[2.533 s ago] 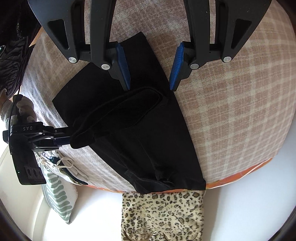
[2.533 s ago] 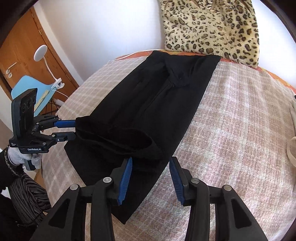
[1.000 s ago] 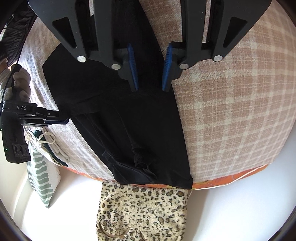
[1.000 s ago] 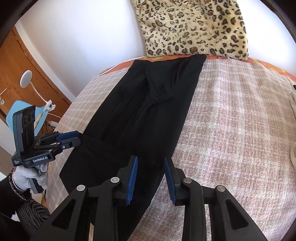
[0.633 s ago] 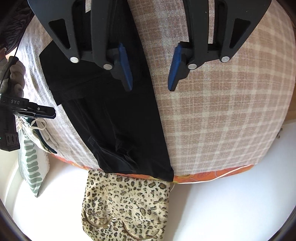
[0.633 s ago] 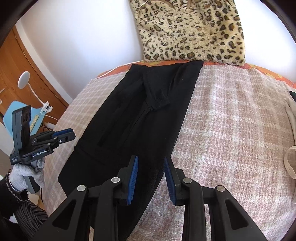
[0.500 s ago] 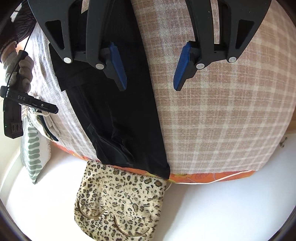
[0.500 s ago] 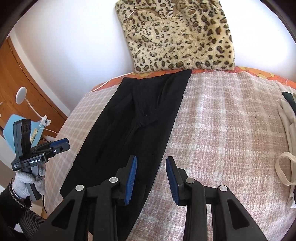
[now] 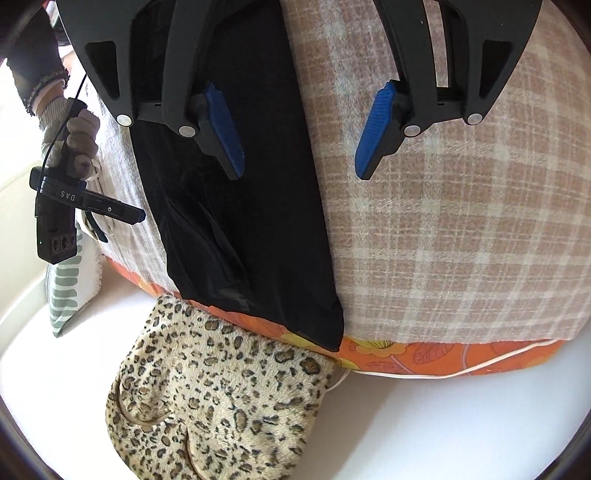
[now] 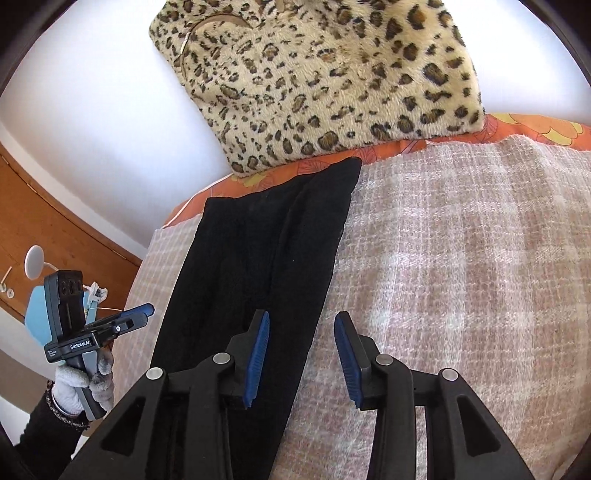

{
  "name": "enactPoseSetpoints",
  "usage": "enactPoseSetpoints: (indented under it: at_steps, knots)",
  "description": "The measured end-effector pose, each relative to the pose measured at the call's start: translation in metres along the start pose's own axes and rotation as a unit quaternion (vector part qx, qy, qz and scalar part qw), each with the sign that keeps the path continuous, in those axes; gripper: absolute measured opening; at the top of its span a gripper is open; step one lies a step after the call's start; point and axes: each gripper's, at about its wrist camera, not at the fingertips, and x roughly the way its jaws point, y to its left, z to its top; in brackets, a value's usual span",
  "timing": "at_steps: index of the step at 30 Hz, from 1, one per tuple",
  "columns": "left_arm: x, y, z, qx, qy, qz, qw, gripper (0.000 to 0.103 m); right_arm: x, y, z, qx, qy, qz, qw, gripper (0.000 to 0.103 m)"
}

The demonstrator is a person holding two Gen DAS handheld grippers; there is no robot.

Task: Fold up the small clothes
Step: 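Lift the hem end with both tools and fold it toward the collar end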

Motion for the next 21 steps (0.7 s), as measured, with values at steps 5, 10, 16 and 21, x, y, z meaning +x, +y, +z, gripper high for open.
enactPoseSetpoints:
  at_steps: [5, 10, 16, 21]
  knots:
    - [0.021, 0.025, 0.027, -0.04, -0.005, -0.033, 0.9986, 0.062, 0.012, -0.011, 0.024, 0.009, -0.001, 0.017, 1.0, 0.04]
    - [0.039, 0.04, 0.056, -0.062, -0.021, -0.049, 0.9966, 0.062, 0.023, -0.017, 0.047, 0.015, -0.006, 0.03, 0.999, 0.04]
    - [0.058, 0.043, 0.089, -0.059, -0.035, -0.052, 0.9963, 0.062, 0.047, -0.029, 0.073, 0.022, -0.004, 0.033, 0.999, 0.04]
    - [0.07, 0.039, 0.109, -0.045, -0.04, -0.044, 0.9972, 0.06, 0.058, -0.037, 0.093, 0.029, -0.013, 0.046, 0.998, 0.037]
